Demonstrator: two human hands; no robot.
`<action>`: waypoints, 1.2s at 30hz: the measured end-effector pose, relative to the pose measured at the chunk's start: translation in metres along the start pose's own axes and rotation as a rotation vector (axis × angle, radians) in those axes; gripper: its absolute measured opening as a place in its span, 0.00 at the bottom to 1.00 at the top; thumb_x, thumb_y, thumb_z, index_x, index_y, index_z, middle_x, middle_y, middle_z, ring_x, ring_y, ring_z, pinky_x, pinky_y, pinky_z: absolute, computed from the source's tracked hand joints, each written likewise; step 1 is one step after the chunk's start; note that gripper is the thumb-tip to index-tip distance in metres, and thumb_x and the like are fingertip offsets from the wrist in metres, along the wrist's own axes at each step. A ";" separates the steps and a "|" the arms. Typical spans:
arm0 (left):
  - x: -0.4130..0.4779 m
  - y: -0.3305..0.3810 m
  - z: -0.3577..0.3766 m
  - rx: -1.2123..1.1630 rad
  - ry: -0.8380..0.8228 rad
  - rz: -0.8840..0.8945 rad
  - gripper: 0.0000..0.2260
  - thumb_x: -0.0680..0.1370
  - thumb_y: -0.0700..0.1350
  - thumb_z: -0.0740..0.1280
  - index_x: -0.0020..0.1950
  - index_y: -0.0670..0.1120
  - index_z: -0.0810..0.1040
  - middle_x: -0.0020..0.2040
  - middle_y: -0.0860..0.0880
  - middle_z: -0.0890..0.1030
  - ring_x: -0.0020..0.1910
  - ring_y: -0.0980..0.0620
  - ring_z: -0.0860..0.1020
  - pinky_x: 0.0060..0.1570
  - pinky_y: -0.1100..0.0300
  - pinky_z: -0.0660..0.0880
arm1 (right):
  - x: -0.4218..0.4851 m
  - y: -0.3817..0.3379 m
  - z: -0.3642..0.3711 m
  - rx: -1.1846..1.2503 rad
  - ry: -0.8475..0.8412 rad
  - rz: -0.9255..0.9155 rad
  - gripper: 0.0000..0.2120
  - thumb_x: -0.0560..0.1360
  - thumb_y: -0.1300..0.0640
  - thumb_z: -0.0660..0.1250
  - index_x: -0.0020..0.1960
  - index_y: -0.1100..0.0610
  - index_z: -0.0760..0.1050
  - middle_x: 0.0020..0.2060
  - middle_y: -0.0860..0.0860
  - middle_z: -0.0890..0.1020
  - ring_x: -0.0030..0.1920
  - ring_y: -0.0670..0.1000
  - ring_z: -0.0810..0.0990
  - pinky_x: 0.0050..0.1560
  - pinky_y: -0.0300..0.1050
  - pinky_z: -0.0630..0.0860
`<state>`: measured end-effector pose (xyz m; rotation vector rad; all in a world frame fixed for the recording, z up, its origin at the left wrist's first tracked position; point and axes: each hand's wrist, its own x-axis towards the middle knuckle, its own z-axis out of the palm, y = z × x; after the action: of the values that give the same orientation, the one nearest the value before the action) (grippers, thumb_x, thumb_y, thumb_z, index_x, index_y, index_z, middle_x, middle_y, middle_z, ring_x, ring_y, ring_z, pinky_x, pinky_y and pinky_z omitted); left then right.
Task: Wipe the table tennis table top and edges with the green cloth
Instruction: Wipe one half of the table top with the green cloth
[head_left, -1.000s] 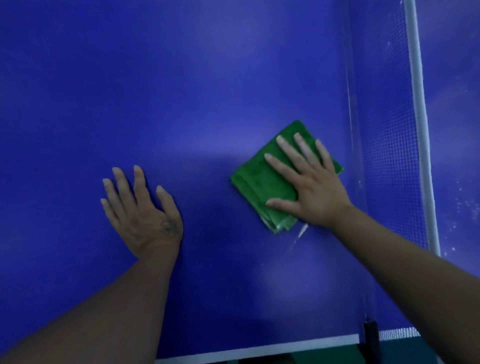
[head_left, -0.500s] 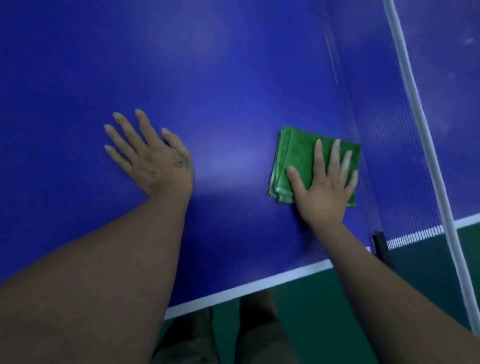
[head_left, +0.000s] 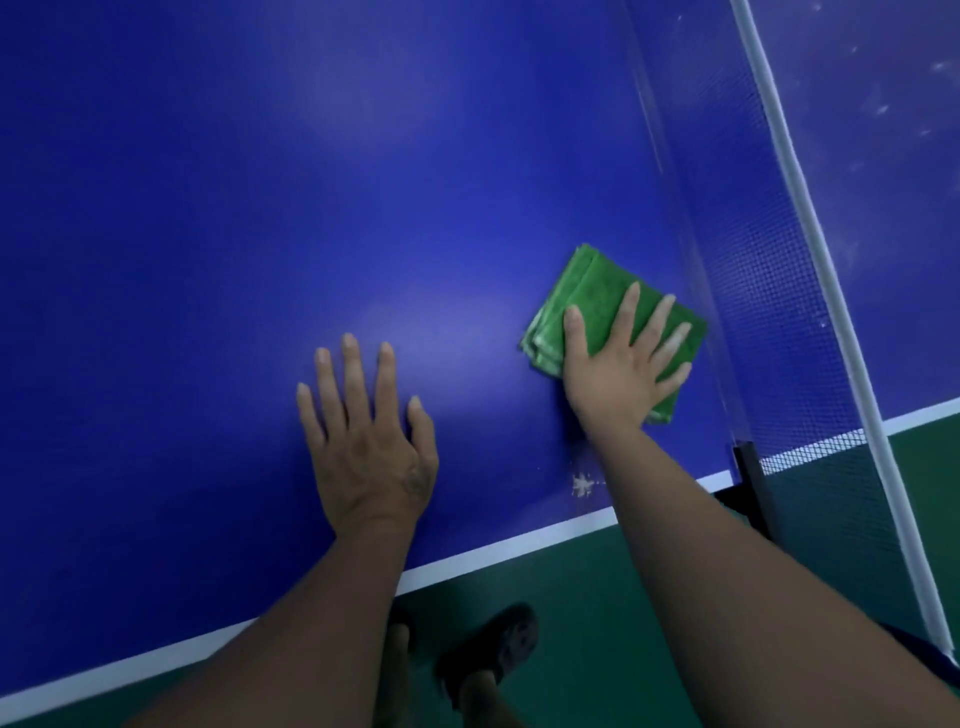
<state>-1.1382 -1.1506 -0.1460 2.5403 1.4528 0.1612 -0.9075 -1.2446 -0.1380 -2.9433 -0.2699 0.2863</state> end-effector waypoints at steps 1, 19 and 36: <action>0.000 0.000 0.001 0.009 0.004 0.001 0.30 0.87 0.56 0.53 0.88 0.49 0.58 0.89 0.44 0.52 0.88 0.40 0.49 0.85 0.37 0.49 | 0.009 -0.012 0.000 0.005 0.004 0.003 0.45 0.79 0.21 0.45 0.89 0.43 0.45 0.88 0.50 0.40 0.87 0.61 0.37 0.82 0.74 0.38; -0.002 0.005 -0.004 0.002 0.053 0.005 0.26 0.89 0.53 0.51 0.87 0.49 0.61 0.88 0.43 0.56 0.88 0.40 0.51 0.85 0.37 0.48 | -0.074 0.072 0.012 -0.152 -0.017 -0.913 0.41 0.81 0.23 0.54 0.88 0.42 0.54 0.89 0.50 0.49 0.88 0.60 0.46 0.83 0.73 0.50; -0.005 0.011 -0.007 0.002 0.064 -0.025 0.29 0.88 0.63 0.50 0.87 0.50 0.63 0.88 0.45 0.56 0.88 0.44 0.49 0.86 0.41 0.46 | 0.039 0.059 -0.019 -0.164 -0.087 -0.987 0.43 0.78 0.21 0.53 0.88 0.38 0.54 0.89 0.46 0.50 0.88 0.56 0.47 0.85 0.70 0.44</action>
<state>-1.1326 -1.1597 -0.1366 2.5386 1.5080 0.2391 -0.8559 -1.2971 -0.1381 -2.5302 -1.7094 0.2376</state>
